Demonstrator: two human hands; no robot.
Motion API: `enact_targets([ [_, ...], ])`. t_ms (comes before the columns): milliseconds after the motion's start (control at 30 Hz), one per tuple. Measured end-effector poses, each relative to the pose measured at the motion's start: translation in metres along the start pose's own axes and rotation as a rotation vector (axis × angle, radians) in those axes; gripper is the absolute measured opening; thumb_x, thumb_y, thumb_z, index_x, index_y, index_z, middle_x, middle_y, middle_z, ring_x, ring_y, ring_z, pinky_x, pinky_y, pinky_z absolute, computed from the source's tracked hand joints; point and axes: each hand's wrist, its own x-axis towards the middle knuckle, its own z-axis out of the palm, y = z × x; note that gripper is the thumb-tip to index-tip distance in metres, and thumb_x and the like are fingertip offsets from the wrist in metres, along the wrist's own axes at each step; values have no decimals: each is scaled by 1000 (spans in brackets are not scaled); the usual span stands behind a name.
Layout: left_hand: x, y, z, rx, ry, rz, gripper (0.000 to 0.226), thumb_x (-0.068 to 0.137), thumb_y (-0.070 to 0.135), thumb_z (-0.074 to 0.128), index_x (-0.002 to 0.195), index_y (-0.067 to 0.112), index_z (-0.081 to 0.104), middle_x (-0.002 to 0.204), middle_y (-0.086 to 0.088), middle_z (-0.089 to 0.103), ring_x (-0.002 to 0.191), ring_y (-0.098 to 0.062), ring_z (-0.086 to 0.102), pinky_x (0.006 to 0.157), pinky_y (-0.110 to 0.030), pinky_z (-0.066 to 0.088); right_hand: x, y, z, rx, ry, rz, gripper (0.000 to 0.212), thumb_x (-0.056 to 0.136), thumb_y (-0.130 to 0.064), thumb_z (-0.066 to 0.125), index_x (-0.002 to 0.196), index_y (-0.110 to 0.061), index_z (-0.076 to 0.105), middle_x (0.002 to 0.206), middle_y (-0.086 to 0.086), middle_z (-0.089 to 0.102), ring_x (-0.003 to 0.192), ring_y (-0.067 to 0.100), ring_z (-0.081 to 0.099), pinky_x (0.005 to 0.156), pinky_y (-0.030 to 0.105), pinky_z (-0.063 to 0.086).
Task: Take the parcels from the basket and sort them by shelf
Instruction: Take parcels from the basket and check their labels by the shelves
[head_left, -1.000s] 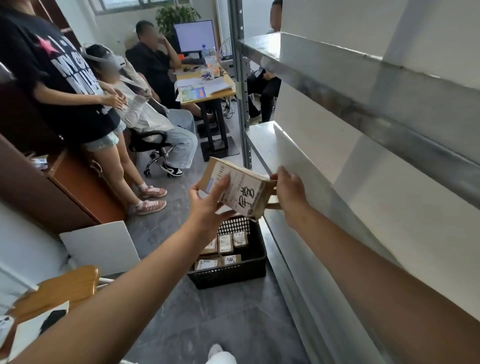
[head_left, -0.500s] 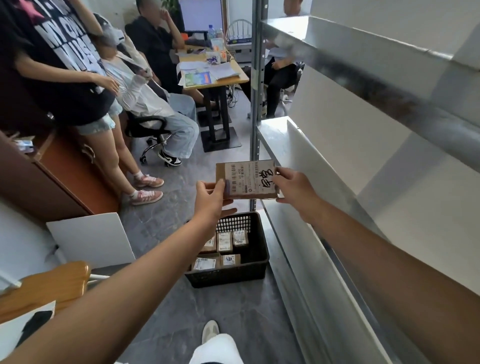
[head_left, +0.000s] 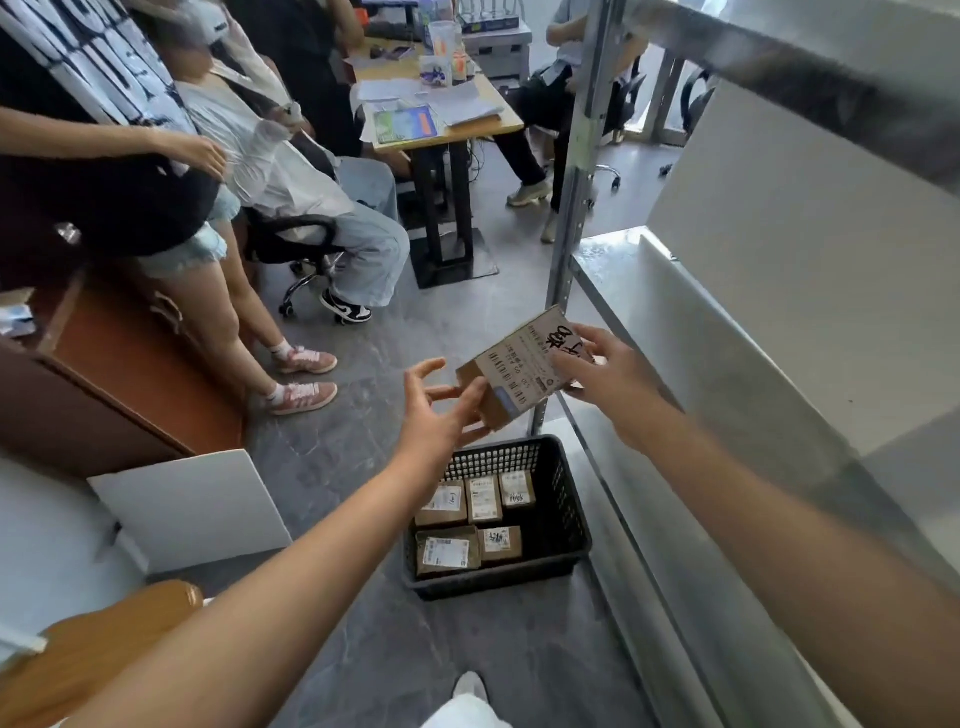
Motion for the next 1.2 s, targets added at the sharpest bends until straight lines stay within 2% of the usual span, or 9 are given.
enact_targets([
  [133,35,3,-3,27,-85,-51,43,84,31,74,119,19,51,125,-7,56,92,-27,73,75,-38,62,32,15,6,133,28,23,50,84,-14,76,130,-21,58,114,4,65,109,20,65,80,26,59],
  [300,76,-10,25,70,-100,-73,53,78,35,80,114,17,45,130,-4,51,104,-23,69,81,-37,61,76,33,11,209,115,36,71,81,-15,79,141,-14,42,114,-15,57,98,-3,59,63,10,52],
  [400,99,-23,43,115,-106,-94,63,75,39,82,125,27,46,125,-3,55,104,-24,69,82,-37,60,104,50,5,239,155,130,78,79,-21,81,142,-8,37,122,-6,55,107,2,58,76,17,52],
  [500,123,-42,67,126,-105,-158,62,77,36,81,130,35,50,127,-3,57,106,-23,68,84,-36,60,132,74,-10,262,173,252,58,80,-23,80,129,-11,51,119,-1,63,111,16,62,92,33,54],
  [567,137,-57,86,61,-71,-211,55,81,28,79,128,36,50,130,-4,57,107,-22,68,83,-33,60,147,90,-18,271,74,289,40,85,-19,75,122,-15,59,113,1,69,106,19,66,86,43,59],
  [700,172,-84,113,72,-7,-271,45,84,23,76,114,45,51,126,2,58,104,-19,68,79,-33,61,175,118,-24,171,-16,288,55,86,-15,74,135,-29,53,115,-1,63,105,18,64,66,29,59],
  [900,219,-139,105,312,7,-336,45,89,26,71,128,29,49,119,3,66,107,-10,63,87,-26,50,206,184,-2,111,-41,331,68,89,-5,67,145,-35,44,125,-3,54,117,19,60,99,43,52],
  [1100,246,-220,66,451,3,-398,32,92,23,65,124,21,64,122,2,65,108,-10,61,80,-17,49,215,283,50,-23,-23,325,55,95,-18,62,145,-32,46,129,3,49,120,17,55,104,34,46],
  [1200,265,-278,54,496,-47,-460,32,93,25,64,125,22,65,127,-1,60,114,-16,59,96,-37,51,219,344,68,-23,48,355,51,96,-21,61,143,-34,48,120,-5,49,111,8,58,91,16,44],
])
